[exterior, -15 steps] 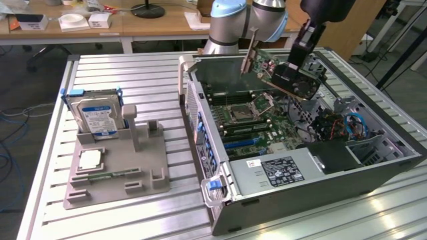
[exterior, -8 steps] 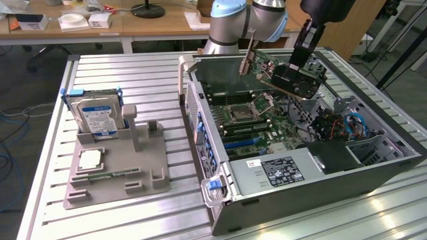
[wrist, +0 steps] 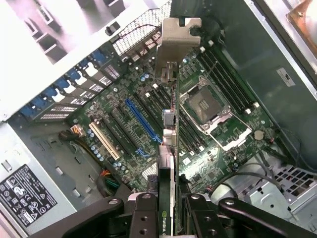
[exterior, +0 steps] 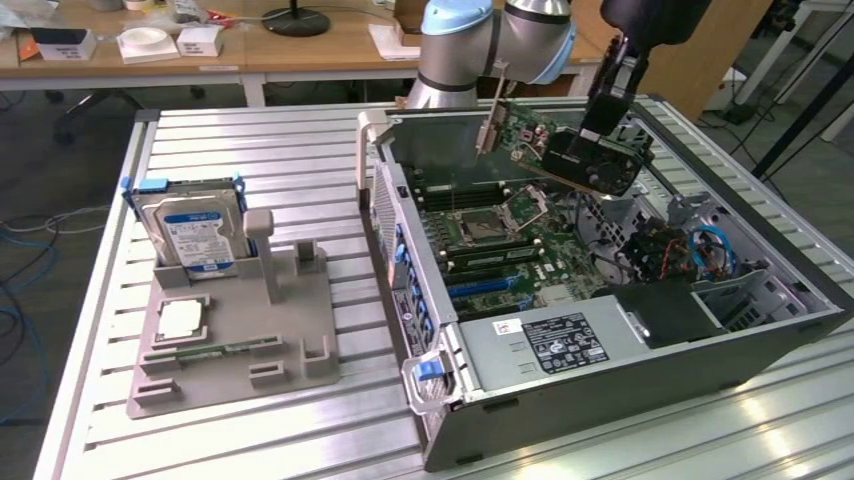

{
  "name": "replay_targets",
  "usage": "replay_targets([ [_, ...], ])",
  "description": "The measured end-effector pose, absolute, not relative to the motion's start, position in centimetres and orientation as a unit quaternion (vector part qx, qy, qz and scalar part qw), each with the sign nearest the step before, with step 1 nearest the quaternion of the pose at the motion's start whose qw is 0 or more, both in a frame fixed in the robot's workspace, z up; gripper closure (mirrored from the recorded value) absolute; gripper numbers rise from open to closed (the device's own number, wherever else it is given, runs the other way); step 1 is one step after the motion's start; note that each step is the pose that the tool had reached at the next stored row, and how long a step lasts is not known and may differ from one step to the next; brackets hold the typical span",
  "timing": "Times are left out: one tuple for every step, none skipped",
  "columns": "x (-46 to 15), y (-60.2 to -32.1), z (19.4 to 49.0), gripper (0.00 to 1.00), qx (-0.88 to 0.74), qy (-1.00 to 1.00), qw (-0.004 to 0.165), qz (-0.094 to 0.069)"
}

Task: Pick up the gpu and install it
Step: 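Insert the gpu into the slot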

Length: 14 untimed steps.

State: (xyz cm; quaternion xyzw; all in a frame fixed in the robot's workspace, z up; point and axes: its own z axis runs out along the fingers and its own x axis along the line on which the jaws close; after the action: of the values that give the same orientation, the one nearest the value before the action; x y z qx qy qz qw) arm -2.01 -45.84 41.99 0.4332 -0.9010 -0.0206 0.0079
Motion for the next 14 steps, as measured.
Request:
replay_targets([
  [-2.01, -45.84, 41.99, 0.74, 0.438, -0.899, 0.008, -0.021],
  [-2.01, -45.84, 41.99, 0.74, 0.442, -0.897, 0.008, -0.02],
  [-2.01, -45.84, 41.99, 0.74, 0.447, -0.894, 0.008, -0.02],
  [-2.01, -45.84, 41.99, 0.74, 0.451, -0.892, 0.008, -0.02],
  [-2.01, -45.84, 41.98, 0.74, 0.456, -0.89, 0.008, -0.02],
  [-2.01, -45.84, 41.98, 0.74, 0.46, -0.888, 0.008, -0.02],
  [-2.01, -45.84, 41.99, 0.74, 0.465, -0.885, 0.009, -0.02],
  [-2.01, -45.84, 41.98, 0.74, 0.469, -0.883, 0.009, -0.02],
  [-2.01, -45.84, 41.98, 0.74, 0.473, -0.881, 0.009, -0.02],
  [-2.01, -45.84, 41.97, 0.74, 0.478, -0.878, 0.009, -0.02],
  [-2.01, -45.84, 41.97, 0.74, 0.482, -0.876, 0.009, -0.02],
  [-2.01, -45.84, 41.97, 0.74, 0.486, -0.874, 0.009, -0.02],
  [-2.01, -45.84, 41.97, 0.74, 0.49, -0.871, 0.009, -0.02],
  [-2.01, -45.84, 41.97, 0.74, 0.495, -0.869, 0.009, -0.02],
])
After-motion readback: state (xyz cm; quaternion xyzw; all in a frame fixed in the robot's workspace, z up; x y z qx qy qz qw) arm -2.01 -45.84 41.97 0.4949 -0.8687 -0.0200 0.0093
